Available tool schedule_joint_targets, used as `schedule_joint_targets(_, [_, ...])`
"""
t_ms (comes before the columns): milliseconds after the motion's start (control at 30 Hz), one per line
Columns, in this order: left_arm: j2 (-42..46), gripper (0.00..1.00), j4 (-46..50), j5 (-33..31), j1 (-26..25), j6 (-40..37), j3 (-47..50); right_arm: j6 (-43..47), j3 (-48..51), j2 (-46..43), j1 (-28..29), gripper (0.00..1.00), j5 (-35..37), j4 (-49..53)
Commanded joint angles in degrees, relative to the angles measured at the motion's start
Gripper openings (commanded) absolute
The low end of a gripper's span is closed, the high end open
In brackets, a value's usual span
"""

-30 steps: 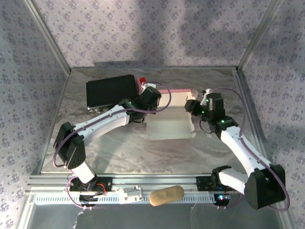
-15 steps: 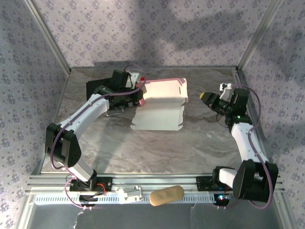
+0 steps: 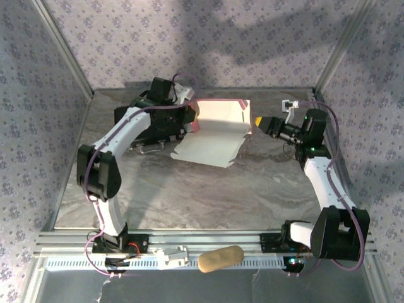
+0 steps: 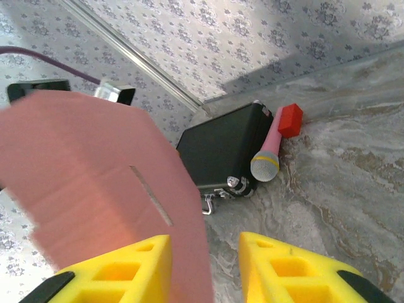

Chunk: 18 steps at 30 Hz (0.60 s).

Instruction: Fold the paper box

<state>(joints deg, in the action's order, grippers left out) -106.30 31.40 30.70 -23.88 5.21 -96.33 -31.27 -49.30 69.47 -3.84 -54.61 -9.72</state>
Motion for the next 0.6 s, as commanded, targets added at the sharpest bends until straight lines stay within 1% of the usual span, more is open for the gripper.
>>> schedule_joint_targets(0, [-3.3,0.00,1.9,2.6,1.7,-4.2,-5.8,2.1,-3.3,1.9,1.0,0.35,1.1,-0.5])
schedule_joint_targets(100, [-6.4,0.00,2.5,6.1,3.7,-5.5,-9.7,3.8,-4.7,3.6,1.8,0.36,2.0,0.8])
schedule_joint_targets(200, [-8.3,0.00,4.4,8.4,4.6,-8.8,-12.2,5.6,-5.6,5.1,2.4,0.37,2.7,1.5])
schedule_joint_targets(300, [-9.1,0.00,4.8,9.9,5.0,-11.2,-12.2,6.8,-6.7,6.9,3.3,0.38,2.4,1.5])
schedule_joint_targets(367, [-9.7,0.00,3.9,10.7,5.5,-11.0,-11.6,7.9,-8.1,8.3,4.1,0.38,2.5,2.3])
schedule_joint_targets(467, [-10.6,0.00,2.4,10.7,5.7,-10.2,-10.7,11.7,-11.3,10.3,6.1,0.37,2.3,6.6])
schedule_joint_targets(567, [-11.5,0.00,1.7,11.0,5.8,-10.0,-10.3,16.2,-13.5,11.2,8.3,0.37,3.7,11.8])
